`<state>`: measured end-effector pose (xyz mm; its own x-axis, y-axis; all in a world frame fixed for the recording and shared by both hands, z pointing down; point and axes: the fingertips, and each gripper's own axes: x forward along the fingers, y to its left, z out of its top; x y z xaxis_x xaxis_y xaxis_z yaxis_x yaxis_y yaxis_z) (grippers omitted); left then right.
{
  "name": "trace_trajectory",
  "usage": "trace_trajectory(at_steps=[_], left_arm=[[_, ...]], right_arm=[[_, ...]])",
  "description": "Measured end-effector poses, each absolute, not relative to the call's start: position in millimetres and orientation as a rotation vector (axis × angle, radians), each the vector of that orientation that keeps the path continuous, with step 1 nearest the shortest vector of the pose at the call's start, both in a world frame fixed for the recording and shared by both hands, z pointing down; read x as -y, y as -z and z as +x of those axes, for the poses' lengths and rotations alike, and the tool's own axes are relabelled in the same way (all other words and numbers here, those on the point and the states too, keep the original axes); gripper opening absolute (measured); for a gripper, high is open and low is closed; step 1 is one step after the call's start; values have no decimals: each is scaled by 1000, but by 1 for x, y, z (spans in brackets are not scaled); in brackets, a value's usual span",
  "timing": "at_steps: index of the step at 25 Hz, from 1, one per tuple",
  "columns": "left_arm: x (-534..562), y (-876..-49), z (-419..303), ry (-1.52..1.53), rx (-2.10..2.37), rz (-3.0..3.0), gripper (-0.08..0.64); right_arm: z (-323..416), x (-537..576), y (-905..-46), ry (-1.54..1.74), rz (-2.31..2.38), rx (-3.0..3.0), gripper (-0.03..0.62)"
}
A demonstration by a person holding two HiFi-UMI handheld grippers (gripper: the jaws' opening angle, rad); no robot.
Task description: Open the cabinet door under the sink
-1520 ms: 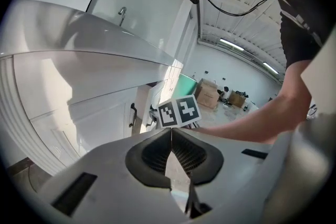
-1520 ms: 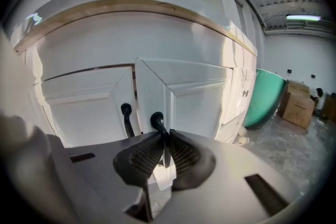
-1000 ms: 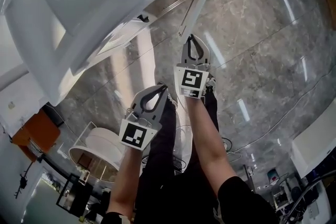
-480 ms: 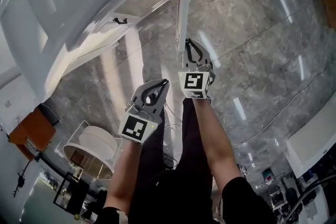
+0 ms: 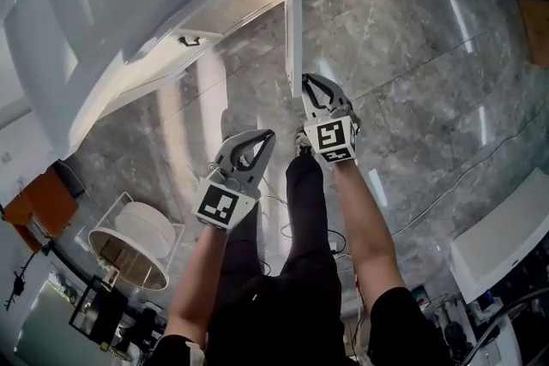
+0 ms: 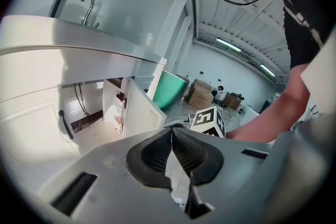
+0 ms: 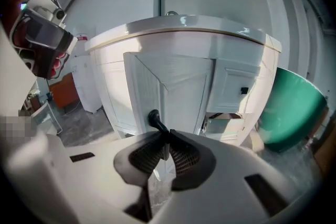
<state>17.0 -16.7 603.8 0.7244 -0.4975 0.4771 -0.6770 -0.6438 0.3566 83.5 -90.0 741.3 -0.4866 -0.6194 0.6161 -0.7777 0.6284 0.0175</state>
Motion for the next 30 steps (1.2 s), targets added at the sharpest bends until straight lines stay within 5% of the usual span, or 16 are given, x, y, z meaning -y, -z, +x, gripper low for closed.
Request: trace_trajectory(at_steps=[30], left_arm=[[40, -580, 60, -501, 929, 2436, 17]], right_arm=[[230, 133, -735, -410, 997, 2213, 85]])
